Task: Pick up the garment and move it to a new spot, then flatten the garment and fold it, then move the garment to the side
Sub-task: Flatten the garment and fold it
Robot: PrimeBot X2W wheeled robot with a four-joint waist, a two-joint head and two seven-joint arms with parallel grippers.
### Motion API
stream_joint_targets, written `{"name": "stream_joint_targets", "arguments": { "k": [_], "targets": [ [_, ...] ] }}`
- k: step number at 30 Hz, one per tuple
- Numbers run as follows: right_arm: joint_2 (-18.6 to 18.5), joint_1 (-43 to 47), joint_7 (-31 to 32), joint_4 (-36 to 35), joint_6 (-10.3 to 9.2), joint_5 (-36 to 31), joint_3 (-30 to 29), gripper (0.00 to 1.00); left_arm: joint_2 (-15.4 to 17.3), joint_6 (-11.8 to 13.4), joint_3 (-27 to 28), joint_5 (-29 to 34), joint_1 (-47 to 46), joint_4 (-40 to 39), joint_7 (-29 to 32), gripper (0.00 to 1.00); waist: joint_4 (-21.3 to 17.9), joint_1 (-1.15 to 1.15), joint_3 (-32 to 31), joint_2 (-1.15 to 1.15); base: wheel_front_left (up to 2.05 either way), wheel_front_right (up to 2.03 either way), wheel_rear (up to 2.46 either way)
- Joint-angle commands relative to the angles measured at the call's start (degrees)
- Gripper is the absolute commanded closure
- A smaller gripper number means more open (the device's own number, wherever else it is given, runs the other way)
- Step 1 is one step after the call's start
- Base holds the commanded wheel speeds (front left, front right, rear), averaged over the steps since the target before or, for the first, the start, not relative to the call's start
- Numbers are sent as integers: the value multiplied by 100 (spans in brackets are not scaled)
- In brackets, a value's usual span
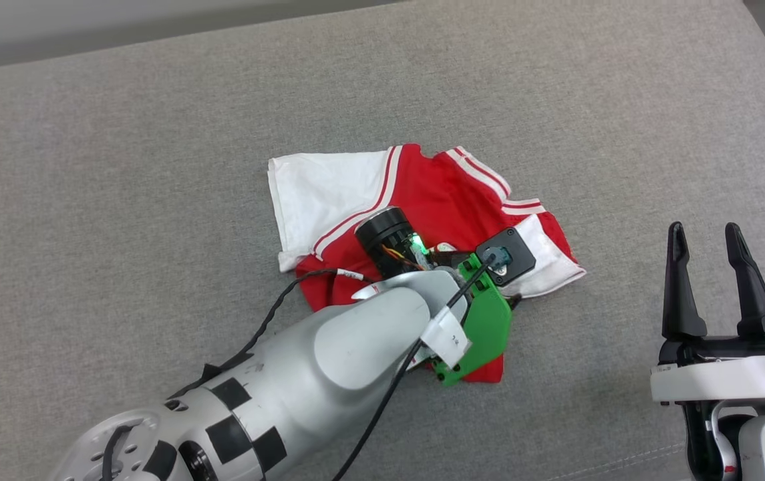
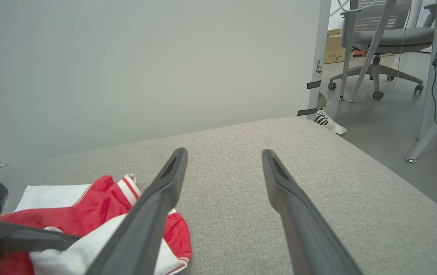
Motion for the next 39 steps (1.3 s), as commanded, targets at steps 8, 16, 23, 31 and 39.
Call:
{"name": "stream_joint_targets", "arguments": {
  "k": [8, 16, 23, 31, 39],
  "targets": [
    [-1, 280, -26, 11, -4, -183, -101, 0, -42, 236, 276, 7, -106, -246, -1801, 0, 471, 0, -666, 0, 0, 0, 0],
    [-1, 520, -26, -76, -4, -346, -293, 0, 557, 1519, 1062, 320, 419, -833, -2569, 0, 832, 0, -1086, 0, 0, 0, 0],
    [-1, 502, -26, -266, -4, -624, -469, 0, 1521, 2635, 2531, 923, 1843, -2509, -2581, 0, 1068, 0, -1301, 0, 0, 0, 0],
    [-1196, -569, -26, 232, -4, -758, 231, 0, 1950, 3080, 4683, 1699, 4533, -3633, -2582, 0, 1507, 0, -1288, 0, 0, 0, 0],
    [-2577, -2006, 1463, 1153, -4, 245, 1749, 0, 1452, 2729, 5276, 2235, 4899, -3844, -2582, 0, 1833, 0, -969, 0, 0, 0, 0]
  ]
}}
